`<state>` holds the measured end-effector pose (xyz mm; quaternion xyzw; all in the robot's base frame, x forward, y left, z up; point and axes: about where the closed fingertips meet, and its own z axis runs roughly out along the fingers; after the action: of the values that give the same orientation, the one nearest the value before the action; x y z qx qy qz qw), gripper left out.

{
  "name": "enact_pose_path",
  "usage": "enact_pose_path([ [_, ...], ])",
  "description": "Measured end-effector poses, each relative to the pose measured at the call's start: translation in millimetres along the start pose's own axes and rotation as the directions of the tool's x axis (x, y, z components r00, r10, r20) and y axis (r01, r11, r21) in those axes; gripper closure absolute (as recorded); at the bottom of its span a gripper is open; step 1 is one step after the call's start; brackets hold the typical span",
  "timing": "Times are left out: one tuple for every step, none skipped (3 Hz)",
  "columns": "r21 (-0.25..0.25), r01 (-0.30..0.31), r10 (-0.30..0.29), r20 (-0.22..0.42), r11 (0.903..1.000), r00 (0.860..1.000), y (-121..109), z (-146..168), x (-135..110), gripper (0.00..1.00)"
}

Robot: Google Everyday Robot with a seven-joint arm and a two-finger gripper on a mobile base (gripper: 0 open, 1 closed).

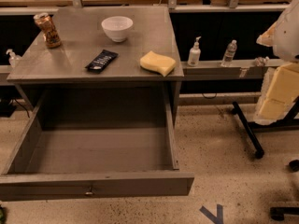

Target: Place rxbar blueberry into top drawer

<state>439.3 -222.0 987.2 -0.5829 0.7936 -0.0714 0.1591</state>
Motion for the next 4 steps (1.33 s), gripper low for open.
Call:
enact_pose_path([
  [-0.005,0.007,-0.007,-0.009,1.0,1.0,-0.6,2.3,-3.1,0.0],
  [-0.029,0.039,-0.04,-0.054,0.9988,0.998,-4.5,13.2,-18.5,0.0],
  [-0.04,0.142,-0.141,0.032,0.989,0.989,-38.2,43.5,-99.2,0.0],
  [-0.03,0.219,-0.207,0.227,0.9753,0.952,-96.4,80.0,-220.9,0.0],
])
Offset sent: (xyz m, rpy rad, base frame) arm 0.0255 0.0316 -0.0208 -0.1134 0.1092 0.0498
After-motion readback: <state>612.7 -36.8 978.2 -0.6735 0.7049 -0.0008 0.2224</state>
